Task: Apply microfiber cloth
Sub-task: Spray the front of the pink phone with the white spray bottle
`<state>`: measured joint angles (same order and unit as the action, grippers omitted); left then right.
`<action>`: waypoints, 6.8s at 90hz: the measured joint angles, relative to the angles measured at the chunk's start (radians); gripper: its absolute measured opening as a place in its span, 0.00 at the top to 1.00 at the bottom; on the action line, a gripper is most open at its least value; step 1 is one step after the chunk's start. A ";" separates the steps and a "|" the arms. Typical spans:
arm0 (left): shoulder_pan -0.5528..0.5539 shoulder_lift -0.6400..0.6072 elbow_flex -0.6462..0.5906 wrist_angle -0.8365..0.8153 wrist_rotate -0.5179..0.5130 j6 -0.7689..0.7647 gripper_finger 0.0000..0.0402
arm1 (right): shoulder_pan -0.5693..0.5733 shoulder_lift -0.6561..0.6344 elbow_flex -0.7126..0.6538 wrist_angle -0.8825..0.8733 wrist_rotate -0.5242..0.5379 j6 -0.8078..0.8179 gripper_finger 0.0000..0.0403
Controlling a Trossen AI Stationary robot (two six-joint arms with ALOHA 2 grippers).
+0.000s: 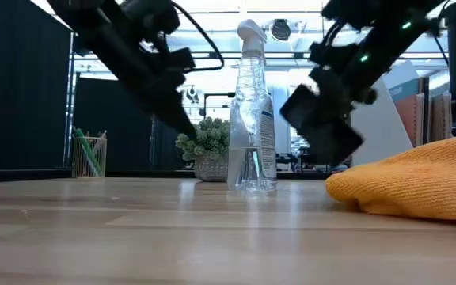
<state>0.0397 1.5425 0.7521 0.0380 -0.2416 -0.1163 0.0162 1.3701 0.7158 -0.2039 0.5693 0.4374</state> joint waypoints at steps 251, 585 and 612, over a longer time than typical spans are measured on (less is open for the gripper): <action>0.197 -0.093 0.167 0.201 0.689 0.125 0.17 | 0.019 -0.247 0.022 0.199 -0.018 -0.401 0.96; -0.084 -0.440 0.166 -0.269 0.074 0.105 0.14 | 0.320 -0.146 0.077 0.039 -0.478 0.069 0.97; -0.235 -0.428 0.166 -0.306 0.009 -0.019 0.14 | 0.375 0.233 0.181 0.295 -0.558 0.119 0.97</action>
<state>-0.1956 1.1141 0.9180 -0.2684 -0.2321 -0.1353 0.3908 1.6032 0.8967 0.0910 0.0113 0.5564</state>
